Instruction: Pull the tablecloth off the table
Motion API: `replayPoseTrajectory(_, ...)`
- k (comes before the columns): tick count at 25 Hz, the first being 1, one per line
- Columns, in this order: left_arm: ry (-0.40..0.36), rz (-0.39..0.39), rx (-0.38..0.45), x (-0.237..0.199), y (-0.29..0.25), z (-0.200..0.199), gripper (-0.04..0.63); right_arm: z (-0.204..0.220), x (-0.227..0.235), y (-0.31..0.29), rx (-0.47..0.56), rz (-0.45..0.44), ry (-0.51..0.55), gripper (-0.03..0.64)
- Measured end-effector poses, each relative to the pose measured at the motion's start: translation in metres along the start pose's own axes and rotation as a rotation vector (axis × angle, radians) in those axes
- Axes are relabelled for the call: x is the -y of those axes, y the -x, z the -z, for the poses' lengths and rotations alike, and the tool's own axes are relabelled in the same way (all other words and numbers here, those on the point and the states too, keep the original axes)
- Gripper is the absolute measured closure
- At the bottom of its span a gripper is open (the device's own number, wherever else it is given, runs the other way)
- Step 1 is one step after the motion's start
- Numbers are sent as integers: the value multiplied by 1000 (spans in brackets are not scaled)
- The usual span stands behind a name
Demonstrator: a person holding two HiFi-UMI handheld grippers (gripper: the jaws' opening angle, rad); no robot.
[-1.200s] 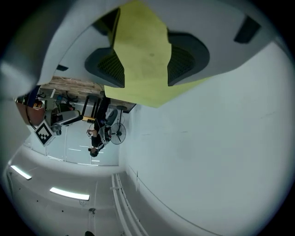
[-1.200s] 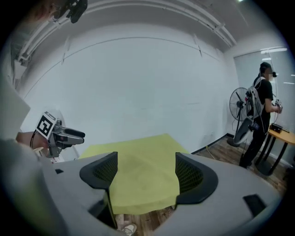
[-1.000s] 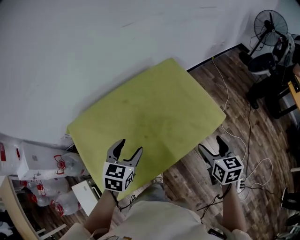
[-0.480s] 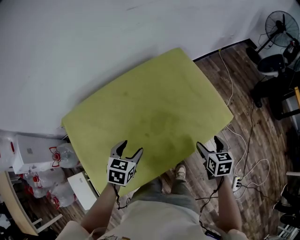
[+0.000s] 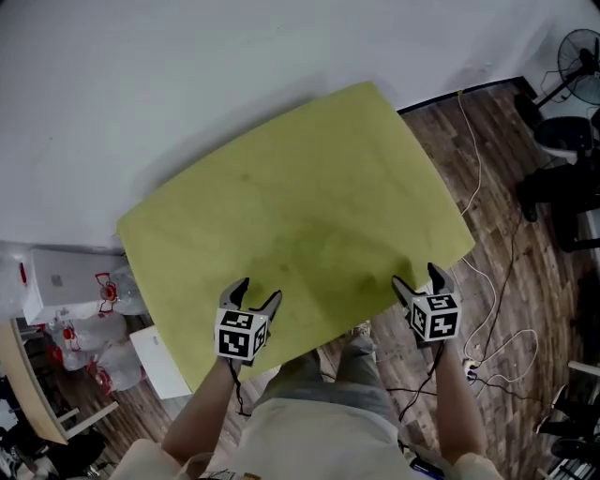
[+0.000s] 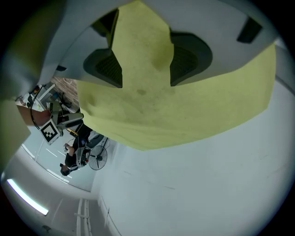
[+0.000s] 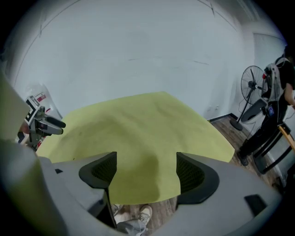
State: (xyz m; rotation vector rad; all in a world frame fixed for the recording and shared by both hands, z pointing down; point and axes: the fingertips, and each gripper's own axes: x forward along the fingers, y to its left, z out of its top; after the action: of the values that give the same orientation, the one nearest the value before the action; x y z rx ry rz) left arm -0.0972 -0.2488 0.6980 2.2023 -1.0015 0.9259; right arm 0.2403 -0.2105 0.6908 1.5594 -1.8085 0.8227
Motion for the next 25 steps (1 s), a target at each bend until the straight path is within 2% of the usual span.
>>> replayPoseTrajectory(2,35,-20,-8,3,-7,3,269,-2,8,-9,-11,-17,22,219)
replayPoseTrajectory(13,87,-167,-92,-9,-40,28,268,-9,47,-52,-58,-21,72,210)
replayPoseTrajectory(22,98,-211,-112,-7,-42,30,272,-2,51,-57,-54,-20,102,212)
replayPoseTrajectory(25,117,-225,-96,-6,-42,28,310,-1,47,-54,-47,-28,97,234)
